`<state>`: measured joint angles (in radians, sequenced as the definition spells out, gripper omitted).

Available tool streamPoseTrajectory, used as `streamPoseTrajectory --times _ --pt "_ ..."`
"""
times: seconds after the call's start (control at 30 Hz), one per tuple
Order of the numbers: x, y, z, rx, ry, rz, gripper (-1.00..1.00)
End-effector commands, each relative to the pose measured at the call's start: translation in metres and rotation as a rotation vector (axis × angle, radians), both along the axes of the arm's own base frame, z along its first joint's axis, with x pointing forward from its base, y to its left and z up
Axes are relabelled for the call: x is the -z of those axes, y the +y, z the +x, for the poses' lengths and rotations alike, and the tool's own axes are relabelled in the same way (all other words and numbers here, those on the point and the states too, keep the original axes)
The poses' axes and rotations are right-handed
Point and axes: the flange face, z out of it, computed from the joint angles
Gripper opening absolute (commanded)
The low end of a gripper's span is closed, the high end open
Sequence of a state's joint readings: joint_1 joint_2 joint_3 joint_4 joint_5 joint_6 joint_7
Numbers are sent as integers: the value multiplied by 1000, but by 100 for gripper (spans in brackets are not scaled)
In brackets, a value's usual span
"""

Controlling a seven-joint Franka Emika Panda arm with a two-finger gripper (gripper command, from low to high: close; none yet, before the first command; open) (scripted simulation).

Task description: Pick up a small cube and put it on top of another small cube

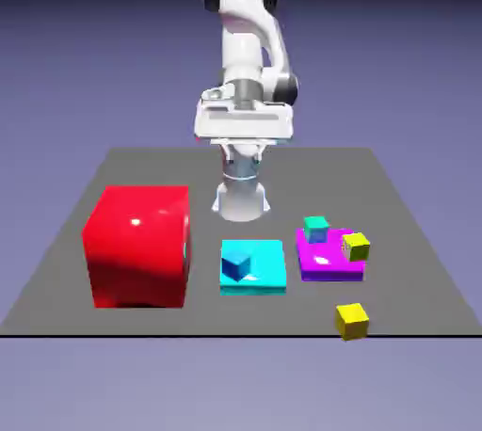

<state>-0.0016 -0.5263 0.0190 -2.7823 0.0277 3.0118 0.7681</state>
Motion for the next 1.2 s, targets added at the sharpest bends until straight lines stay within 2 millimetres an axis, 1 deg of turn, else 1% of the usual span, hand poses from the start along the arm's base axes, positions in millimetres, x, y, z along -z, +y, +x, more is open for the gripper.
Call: streamPoseTrajectory --times 0.0,0.1,0.23,0.4,0.53,0.73,0.93,1.1,1.13,1.17 --pt "6 0 8 28 35 26 0" --pt "28 3 33 113 138 107 0" --pt "62 8 62 228 280 221 0" --pt "111 20 94 373 463 373 0" --pt "153 32 114 490 617 503 0" --pt "217 56 136 666 866 709 0" --pt "274 86 152 837 1138 928 0" --pt "313 113 162 966 1385 1119 0" --pt "320 118 164 989 1437 1158 0" --pt "320 119 164 991 1441 1162 0"
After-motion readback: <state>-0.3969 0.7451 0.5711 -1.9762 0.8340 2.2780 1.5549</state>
